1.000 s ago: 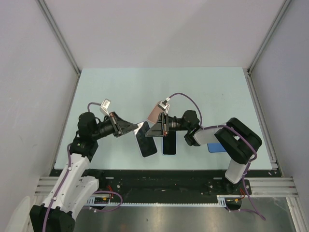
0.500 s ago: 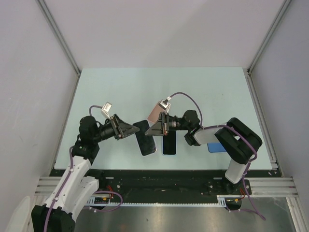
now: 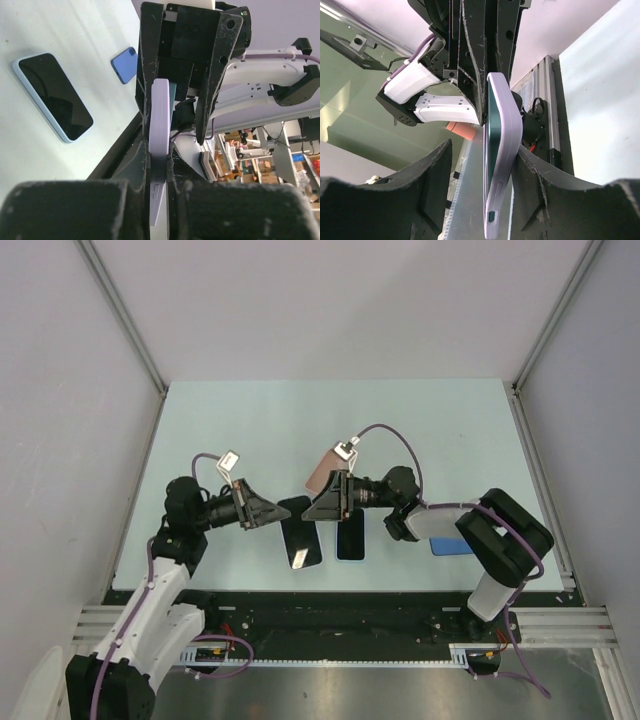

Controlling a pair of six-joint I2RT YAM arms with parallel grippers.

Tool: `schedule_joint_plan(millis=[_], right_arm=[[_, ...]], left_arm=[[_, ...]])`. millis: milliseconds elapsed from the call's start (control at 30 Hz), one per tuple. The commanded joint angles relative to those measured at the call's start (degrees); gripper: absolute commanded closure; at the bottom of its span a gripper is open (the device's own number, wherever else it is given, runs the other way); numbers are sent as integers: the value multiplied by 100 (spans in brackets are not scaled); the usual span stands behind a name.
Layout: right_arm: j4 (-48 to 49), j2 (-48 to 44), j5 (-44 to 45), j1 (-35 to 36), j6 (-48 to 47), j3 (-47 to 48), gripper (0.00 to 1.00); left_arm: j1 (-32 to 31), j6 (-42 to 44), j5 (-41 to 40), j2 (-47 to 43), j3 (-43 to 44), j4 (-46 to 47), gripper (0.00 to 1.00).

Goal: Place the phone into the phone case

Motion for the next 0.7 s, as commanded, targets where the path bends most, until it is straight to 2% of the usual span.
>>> schedule_joint_plan(millis=[0, 267, 367, 400, 500, 567, 600, 667], right_arm=[[260, -255, -7, -119, -289, 201, 47], [278, -255, -103, -216, -323, 192, 54], [7, -360, -94, -233, -577, 192, 65], [-134, -404, -77, -242, -692, 201, 79], [-994, -729, 89, -225, -1462, 201, 100], [-1852, -957, 265, -199, -1947, 201, 100], [-2154, -1184, 475, -181, -2480, 201, 100], [-2847, -1397, 669, -128, -2879, 210, 100]], left_arm=[[-74, 263, 438, -3, 259, 274, 100], [-215, 553, 693, 366, 399, 143, 100], [-232, 912, 535, 524, 584, -347, 100], [-232, 1088, 482, 629, 654, -620, 100], [-241, 1756, -87, 788, 988, -1640, 100], [-232, 2090, -598, 946, 1173, -2210, 100], [-241, 2135, -677, 999, 1208, -2292, 100], [-232, 2162, -818, 1087, 1208, -2354, 100]])
